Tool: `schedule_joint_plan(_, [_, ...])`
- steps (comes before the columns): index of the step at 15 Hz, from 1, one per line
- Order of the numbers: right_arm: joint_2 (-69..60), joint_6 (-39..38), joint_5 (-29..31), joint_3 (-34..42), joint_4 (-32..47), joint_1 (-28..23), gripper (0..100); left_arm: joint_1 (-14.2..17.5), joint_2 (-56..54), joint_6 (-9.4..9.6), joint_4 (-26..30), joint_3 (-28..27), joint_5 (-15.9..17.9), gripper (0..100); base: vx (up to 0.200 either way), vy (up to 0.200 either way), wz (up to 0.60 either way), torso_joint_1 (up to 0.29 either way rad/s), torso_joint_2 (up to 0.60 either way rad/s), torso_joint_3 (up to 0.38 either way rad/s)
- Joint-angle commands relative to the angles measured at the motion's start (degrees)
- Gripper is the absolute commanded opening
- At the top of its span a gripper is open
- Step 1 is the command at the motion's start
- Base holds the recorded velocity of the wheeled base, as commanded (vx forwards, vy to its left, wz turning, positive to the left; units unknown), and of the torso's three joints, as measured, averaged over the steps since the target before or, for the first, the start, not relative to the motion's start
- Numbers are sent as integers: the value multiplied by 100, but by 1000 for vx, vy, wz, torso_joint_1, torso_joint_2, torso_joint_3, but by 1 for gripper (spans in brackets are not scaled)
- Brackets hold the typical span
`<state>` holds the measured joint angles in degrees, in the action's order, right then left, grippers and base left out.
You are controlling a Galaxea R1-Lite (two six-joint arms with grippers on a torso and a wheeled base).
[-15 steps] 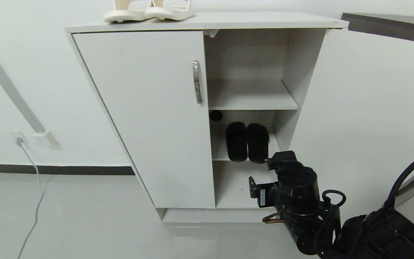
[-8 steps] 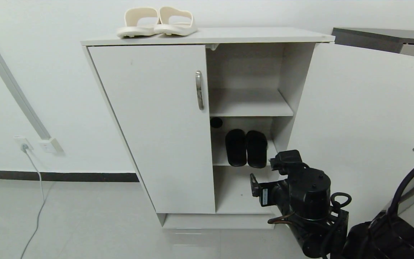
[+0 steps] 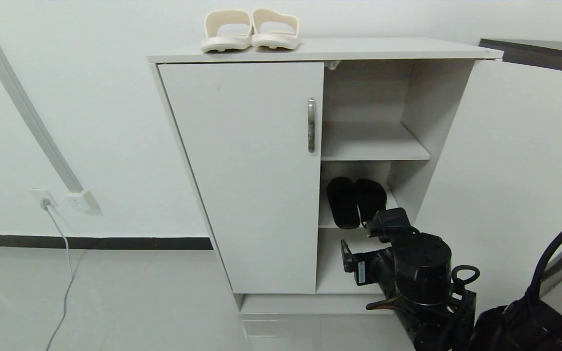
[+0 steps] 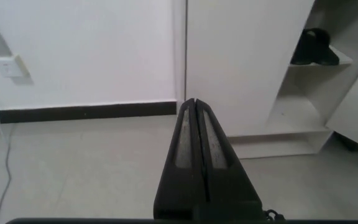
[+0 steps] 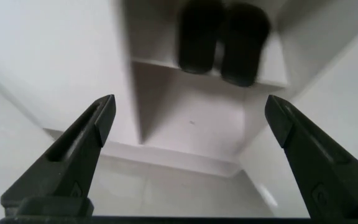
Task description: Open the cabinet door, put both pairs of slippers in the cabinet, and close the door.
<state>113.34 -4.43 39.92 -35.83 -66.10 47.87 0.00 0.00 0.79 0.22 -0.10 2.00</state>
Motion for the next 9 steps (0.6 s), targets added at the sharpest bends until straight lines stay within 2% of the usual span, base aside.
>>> schedule_joint_plan(1, [31,-6,-11,41,0,-6,100,0,9,0,4,1,2,0,0,200,0,2,2,2])
schedule_joint_plan(6, [31,-6,-37,76,-96,-6,100,0,9,0,4,1,2,0,0,200,0,2,1,5])
schedule_joint_plan(9, [83,-6,-116,85,-193,-6,100,0,9,-9,4,1,-7,0,0,0,0,0,0,0])
